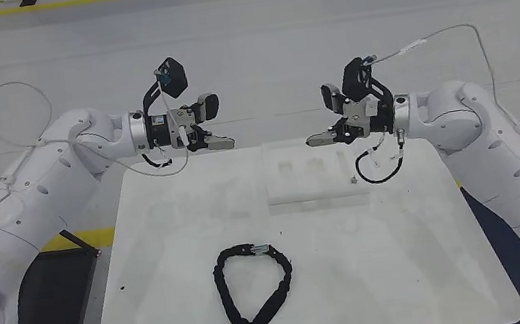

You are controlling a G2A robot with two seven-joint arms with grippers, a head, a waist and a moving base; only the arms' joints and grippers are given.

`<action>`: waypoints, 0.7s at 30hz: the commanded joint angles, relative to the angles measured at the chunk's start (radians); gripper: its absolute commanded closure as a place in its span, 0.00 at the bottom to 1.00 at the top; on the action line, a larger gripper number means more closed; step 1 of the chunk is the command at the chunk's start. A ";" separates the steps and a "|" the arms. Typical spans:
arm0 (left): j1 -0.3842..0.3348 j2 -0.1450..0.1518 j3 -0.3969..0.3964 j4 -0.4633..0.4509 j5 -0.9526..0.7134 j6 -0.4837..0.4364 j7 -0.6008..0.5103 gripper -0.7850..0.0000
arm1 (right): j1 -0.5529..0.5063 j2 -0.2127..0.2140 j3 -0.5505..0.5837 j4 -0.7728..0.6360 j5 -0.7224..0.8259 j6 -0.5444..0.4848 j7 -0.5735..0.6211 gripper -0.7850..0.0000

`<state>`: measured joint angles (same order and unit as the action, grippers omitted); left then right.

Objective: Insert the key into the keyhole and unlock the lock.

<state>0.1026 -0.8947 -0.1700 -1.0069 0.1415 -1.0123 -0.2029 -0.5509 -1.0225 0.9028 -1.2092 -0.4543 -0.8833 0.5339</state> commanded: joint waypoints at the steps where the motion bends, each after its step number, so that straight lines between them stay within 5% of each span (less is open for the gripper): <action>1: 0.000 0.000 0.000 0.000 0.000 0.000 0.000 0.00 | -0.003 0.000 -0.001 0.027 0.010 0.003 0.012 0.00; 12: 0.000 0.000 0.000 0.000 0.000 0.000 0.000 0.00 | -0.008 -0.018 -0.055 0.172 -0.021 0.118 0.086 0.00; 21: 0.000 0.000 0.000 0.000 0.000 0.000 0.000 0.00 | 0.034 -0.068 -0.144 0.288 0.044 0.352 0.279 0.00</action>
<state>0.1026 -0.8947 -0.1700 -1.0069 0.1415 -1.0123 -0.2029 -0.5221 -1.0852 0.7669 -0.9317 -0.4159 -0.5583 0.7951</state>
